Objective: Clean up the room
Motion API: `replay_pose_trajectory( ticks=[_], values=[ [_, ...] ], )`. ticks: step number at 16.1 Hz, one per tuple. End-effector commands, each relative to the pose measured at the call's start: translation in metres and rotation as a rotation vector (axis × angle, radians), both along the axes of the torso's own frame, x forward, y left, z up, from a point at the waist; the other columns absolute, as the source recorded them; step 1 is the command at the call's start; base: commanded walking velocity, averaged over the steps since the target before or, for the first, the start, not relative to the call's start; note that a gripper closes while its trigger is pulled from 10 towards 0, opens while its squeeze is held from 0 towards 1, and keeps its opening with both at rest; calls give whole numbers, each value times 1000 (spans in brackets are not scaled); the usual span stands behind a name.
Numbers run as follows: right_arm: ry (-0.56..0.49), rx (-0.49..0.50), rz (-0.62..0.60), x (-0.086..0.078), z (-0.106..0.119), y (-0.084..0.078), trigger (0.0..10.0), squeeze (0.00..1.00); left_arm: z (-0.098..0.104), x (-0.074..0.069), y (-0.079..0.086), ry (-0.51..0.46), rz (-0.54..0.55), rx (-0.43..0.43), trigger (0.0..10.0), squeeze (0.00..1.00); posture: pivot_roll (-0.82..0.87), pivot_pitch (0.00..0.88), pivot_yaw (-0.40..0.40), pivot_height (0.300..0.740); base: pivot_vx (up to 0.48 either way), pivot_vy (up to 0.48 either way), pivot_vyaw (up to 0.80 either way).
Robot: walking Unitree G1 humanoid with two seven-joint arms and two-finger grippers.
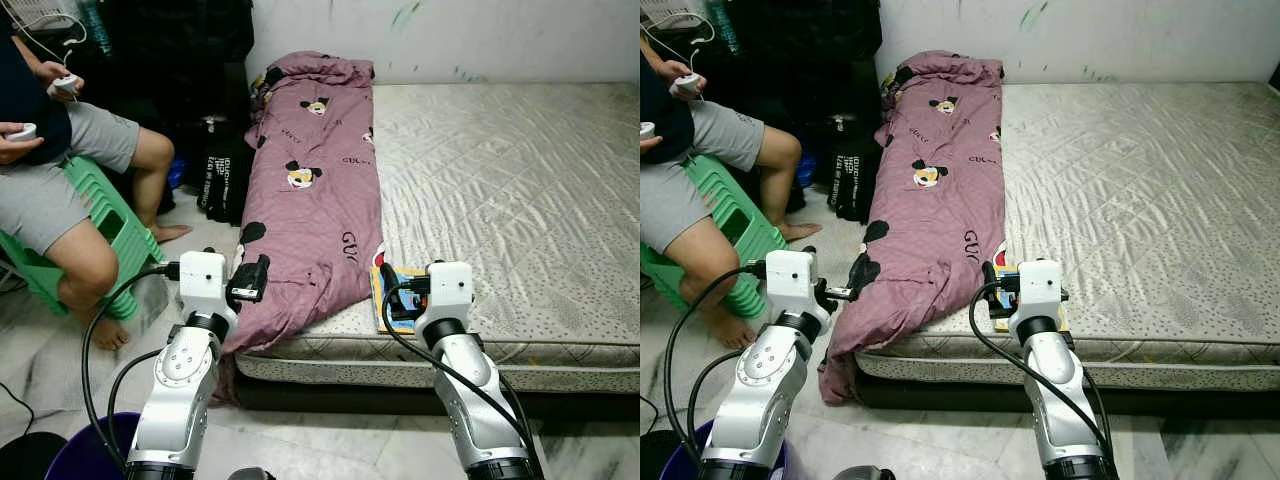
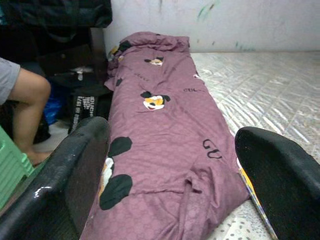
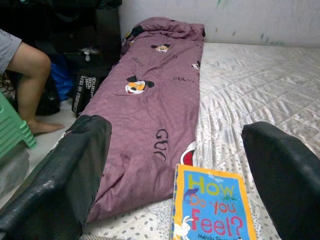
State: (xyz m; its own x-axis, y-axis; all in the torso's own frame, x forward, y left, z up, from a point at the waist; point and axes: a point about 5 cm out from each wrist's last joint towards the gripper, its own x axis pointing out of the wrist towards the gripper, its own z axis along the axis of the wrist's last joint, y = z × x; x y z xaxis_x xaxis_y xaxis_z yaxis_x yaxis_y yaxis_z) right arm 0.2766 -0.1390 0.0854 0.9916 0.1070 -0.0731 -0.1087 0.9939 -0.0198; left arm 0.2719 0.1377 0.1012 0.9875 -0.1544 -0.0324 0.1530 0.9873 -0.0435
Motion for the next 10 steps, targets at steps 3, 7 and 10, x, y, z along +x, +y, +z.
replay_pose_trajectory(
  ticks=[3, 7, 10],
  values=[
    [-15, 2, 5, 3, 4, 1, 10000, 0, 2, 1, 3, -12, -9, -3, 10000, 0, 8, 4, 36, 740, 221, 0, 0],
    [-19, 0, 2, 4, 5, 1, 10000, 0, 3, 3, 1, -13, -16, -4, 10000, 0, 3, 0, 38, 740, 347, 0, 0],
    [-23, -4, 1, 5, 5, 0, 10000, 0, 3, 4, 1, -12, -14, -3, 10000, 0, 1, 0, 37, 740, 331, 0, 0]
  ],
)
